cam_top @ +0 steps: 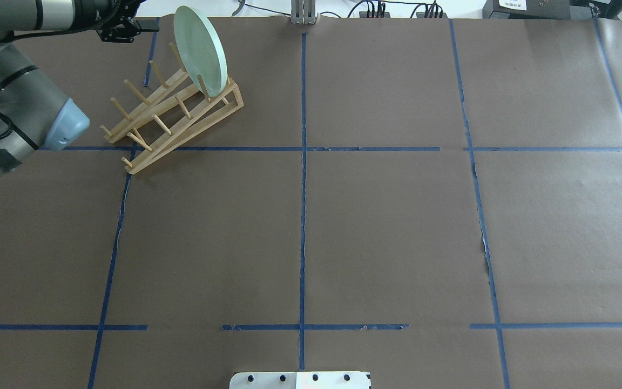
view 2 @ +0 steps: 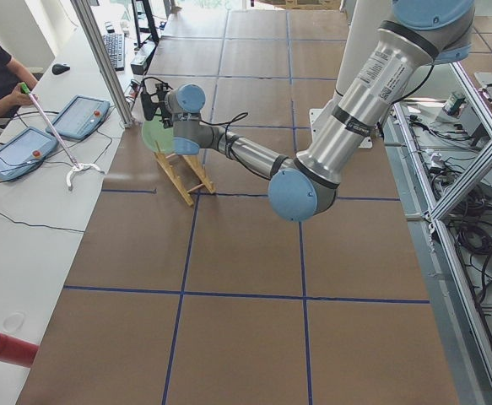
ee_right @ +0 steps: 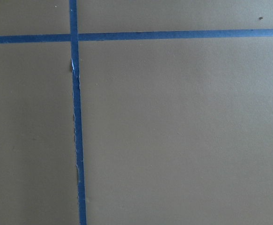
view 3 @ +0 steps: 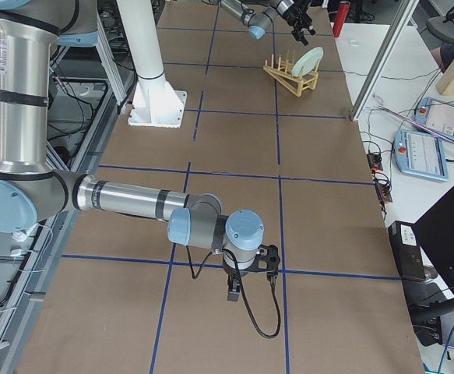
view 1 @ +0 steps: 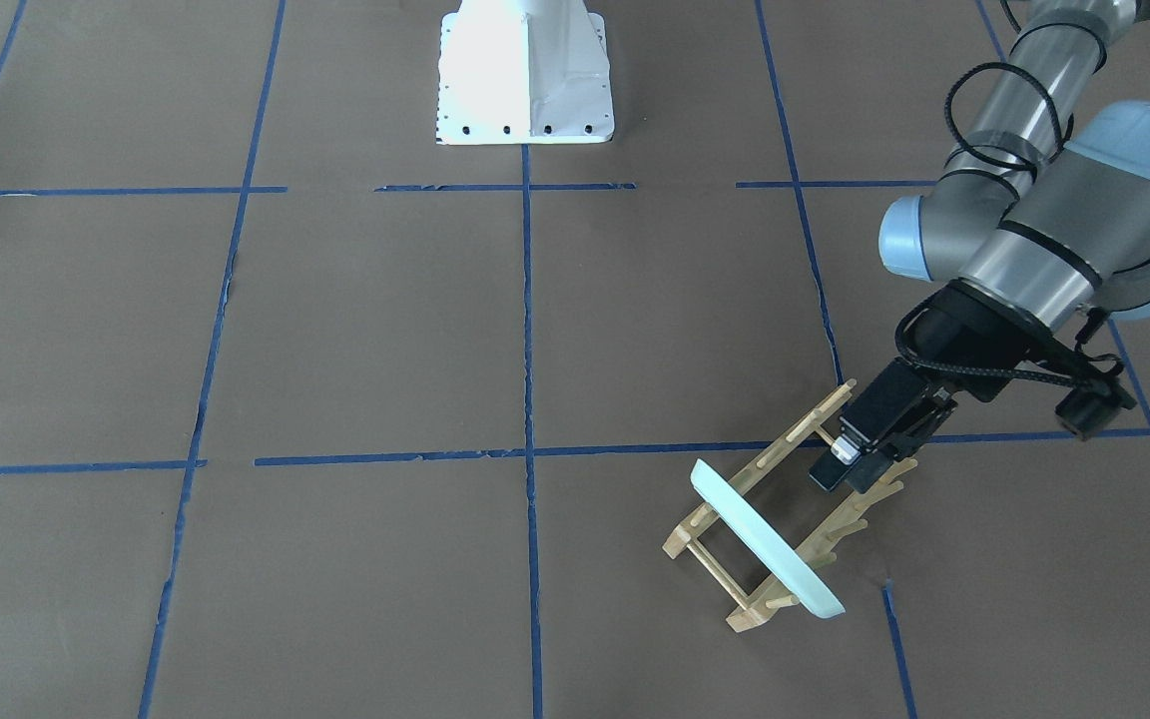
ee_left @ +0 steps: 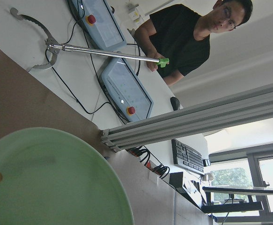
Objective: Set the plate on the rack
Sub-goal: 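Open the left gripper and withdraw it away from the plate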
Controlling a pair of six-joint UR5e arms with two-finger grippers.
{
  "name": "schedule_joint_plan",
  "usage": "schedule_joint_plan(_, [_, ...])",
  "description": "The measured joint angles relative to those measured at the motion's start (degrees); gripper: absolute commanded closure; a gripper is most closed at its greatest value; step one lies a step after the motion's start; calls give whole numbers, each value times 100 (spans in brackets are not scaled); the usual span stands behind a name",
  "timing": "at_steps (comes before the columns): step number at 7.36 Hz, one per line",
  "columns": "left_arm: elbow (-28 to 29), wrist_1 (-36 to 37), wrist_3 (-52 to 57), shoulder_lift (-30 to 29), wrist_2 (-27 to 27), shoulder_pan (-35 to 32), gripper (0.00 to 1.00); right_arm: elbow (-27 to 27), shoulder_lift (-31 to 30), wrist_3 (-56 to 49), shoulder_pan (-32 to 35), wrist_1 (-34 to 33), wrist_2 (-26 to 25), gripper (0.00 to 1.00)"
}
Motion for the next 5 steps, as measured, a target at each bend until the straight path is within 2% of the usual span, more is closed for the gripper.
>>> schedule_joint_plan(1, [-563,871,802,369,-736,-384,0,-1,0,0,0,0,0,0])
schedule_joint_plan(2, [-1069,1717,1770,732,-1180,-762,0,-1,0,0,0,0,0,0])
schedule_joint_plan(3, [-1458,2618,2850,1029,-1377,-1099,0,-1,0,0,0,0,0,0])
schedule_joint_plan(5, [-1943,4303,5566,1656,-1440,-1728,0,-1,0,0,0,0,0,0])
